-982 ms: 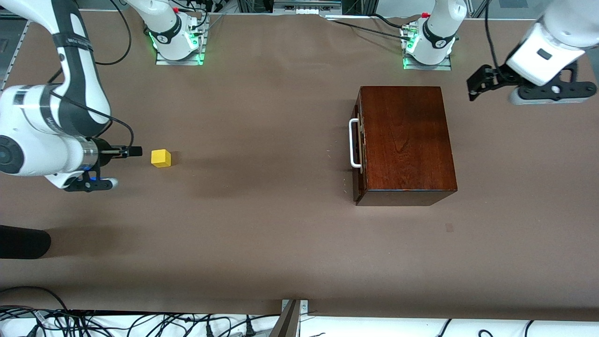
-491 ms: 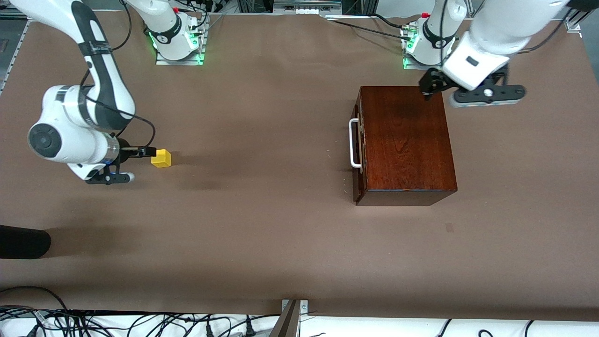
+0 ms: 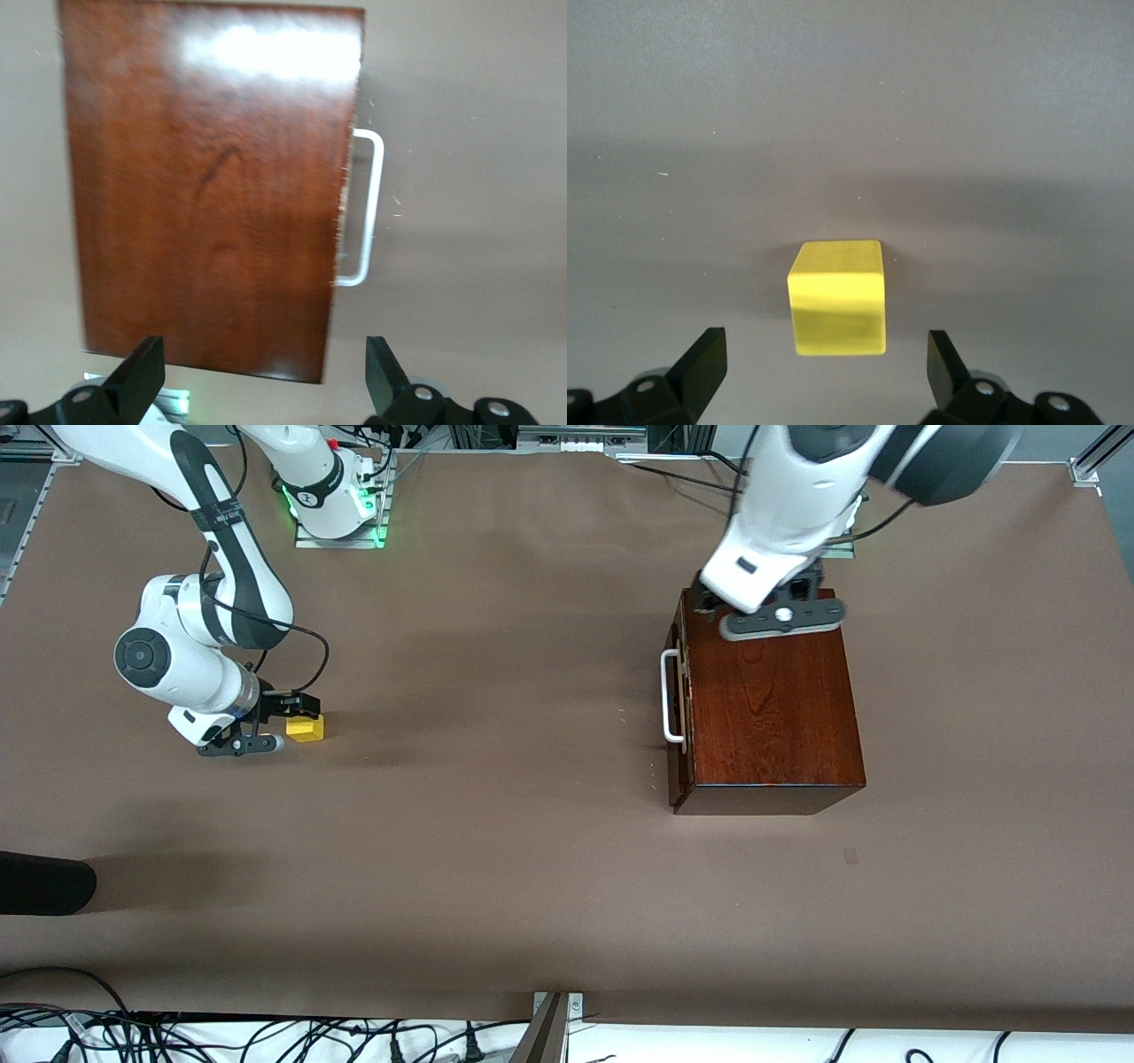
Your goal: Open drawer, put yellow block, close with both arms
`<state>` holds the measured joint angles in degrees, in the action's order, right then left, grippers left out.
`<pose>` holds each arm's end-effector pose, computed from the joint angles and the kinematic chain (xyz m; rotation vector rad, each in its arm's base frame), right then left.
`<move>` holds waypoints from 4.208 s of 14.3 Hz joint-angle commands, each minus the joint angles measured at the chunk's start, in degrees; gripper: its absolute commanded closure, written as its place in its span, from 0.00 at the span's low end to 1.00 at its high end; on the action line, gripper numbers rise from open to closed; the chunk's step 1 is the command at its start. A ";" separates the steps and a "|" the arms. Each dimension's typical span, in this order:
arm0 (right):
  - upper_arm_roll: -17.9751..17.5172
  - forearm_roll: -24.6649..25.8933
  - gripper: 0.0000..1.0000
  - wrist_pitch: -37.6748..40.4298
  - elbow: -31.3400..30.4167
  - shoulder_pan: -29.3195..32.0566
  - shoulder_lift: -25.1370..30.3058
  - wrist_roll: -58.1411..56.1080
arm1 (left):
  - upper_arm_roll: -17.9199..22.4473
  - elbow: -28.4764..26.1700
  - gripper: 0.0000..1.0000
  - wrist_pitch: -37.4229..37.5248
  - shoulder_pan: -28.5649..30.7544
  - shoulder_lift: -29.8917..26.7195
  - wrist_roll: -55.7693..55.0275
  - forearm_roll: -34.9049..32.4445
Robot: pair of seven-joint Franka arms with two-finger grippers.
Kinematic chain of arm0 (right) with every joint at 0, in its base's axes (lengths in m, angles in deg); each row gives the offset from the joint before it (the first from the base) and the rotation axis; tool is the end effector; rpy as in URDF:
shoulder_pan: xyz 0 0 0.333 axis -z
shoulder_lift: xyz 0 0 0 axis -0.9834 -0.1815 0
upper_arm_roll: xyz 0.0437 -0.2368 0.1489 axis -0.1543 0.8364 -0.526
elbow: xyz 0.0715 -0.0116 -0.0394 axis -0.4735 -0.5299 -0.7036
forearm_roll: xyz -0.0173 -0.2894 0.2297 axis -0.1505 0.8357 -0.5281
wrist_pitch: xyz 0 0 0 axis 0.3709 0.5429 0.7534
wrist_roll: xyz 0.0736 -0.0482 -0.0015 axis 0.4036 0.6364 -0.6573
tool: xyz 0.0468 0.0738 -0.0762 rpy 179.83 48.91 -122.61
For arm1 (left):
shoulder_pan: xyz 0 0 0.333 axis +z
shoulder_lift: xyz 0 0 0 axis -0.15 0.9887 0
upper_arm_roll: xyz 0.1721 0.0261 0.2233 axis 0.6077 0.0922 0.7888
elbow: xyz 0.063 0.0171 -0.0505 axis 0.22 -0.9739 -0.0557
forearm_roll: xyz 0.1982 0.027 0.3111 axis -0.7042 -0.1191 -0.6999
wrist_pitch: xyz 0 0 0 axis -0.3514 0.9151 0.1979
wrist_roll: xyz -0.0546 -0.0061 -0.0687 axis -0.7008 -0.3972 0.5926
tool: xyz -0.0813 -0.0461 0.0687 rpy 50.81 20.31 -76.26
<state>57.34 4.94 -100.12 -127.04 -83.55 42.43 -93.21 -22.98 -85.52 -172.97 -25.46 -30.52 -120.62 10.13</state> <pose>0.5128 0.0226 0.2201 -3.1177 -0.1532 0.2018 0.4608 -0.3052 0.4911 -3.0299 -0.1884 0.2222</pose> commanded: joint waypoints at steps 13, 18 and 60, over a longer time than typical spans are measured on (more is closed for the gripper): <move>0.15 0.58 0.26 -10.43 -2.86 0.14 -4.83 -2.68 | -0.23 1.79 0.00 -18.24 -13.75 19.57 -16.07 -15.91; 0.33 0.58 0.95 -10.34 -2.86 0.14 -4.83 -2.86 | 0.29 1.44 0.00 -18.60 -14.10 21.86 -15.55 -21.36; 1.82 0.41 0.93 23.85 15.60 0.49 4.49 -1.28 | 5.91 7.14 0.00 -23.26 -22.00 30.38 -15.98 -17.51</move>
<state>59.29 5.04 -77.77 -111.80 -83.35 46.11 -95.31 -19.08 -83.36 -195.80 -43.82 -3.54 -136.04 -9.62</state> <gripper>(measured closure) 0.445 0.000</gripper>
